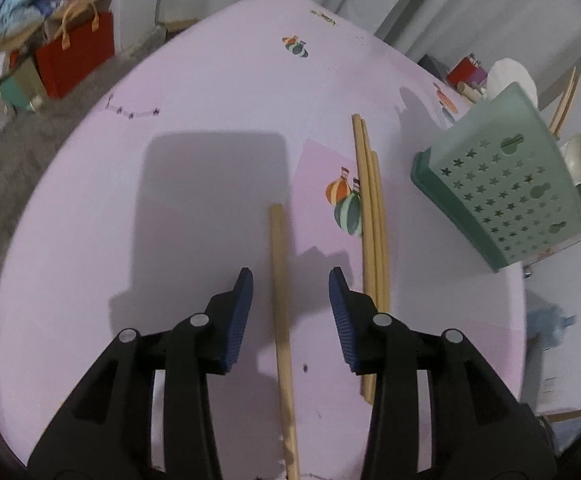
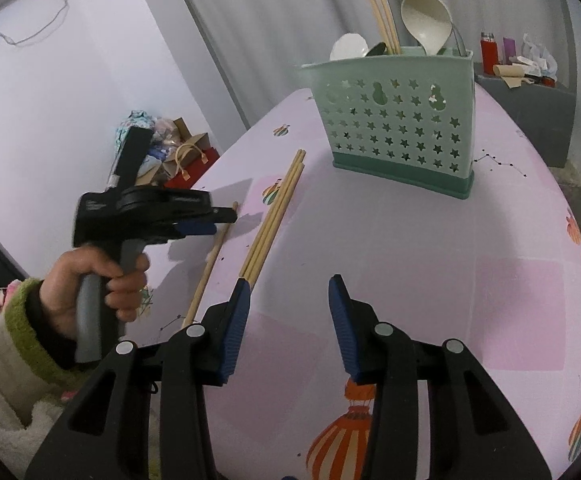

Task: Organize utensils
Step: 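Close the right gripper on another chopstick while the left gripper holds its chopstick, then raise both held chopsticks above the green basket with both grippers, then open the left gripper over the basket to drop its chopstick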

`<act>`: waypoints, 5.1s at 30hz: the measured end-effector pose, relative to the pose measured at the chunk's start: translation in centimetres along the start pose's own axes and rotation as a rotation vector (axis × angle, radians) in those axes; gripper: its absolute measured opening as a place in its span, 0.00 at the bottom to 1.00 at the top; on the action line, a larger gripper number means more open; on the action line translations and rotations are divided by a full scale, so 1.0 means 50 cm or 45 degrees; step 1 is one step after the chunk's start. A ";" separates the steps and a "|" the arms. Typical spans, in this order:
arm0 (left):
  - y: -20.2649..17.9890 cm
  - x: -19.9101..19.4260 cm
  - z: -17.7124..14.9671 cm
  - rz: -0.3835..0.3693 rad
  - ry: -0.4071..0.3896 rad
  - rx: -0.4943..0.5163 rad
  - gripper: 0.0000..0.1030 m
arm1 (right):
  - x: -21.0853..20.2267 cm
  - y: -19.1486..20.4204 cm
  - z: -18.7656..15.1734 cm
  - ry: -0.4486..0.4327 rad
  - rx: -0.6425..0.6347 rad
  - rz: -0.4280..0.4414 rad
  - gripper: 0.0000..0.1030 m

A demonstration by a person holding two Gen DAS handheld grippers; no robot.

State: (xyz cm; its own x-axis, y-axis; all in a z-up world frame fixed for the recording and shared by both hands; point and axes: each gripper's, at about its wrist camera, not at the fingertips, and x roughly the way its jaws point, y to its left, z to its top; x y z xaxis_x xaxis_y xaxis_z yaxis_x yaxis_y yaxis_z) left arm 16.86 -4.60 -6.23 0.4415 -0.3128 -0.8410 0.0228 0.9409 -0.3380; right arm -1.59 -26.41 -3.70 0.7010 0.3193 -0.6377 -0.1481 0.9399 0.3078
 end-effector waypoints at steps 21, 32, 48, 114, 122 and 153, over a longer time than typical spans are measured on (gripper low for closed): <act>0.106 -0.024 -0.019 -0.149 -0.157 -0.121 0.05 | 0.069 0.055 0.083 0.044 -0.066 -0.031 0.39; 0.166 -0.037 -0.030 -0.251 -0.177 -0.185 0.05 | 0.311 0.029 0.211 0.227 -0.030 -0.081 0.23; 0.182 -0.028 -0.031 -0.321 -0.155 -0.186 0.05 | 0.420 0.036 0.228 0.343 -0.105 -0.161 0.17; -0.364 -0.353 0.222 -0.570 -0.946 0.446 0.04 | -0.113 -0.094 0.233 -0.458 0.221 -0.035 0.06; -0.397 -0.311 0.233 -0.524 -0.893 0.461 0.03 | -0.114 -0.125 0.237 -0.462 0.240 -0.013 0.06; -0.344 -0.367 0.201 -0.552 -0.893 0.443 0.00 | -0.126 -0.136 0.235 -0.464 0.249 -0.020 0.07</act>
State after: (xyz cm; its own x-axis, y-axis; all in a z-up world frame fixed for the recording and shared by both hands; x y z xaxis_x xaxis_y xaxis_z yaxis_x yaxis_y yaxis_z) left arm 17.40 -13.71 19.28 0.7750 -0.6060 -0.1792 0.5355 0.7804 -0.3227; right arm 3.20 -36.24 6.49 0.9083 0.2081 -0.3629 -0.0245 0.8925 0.4504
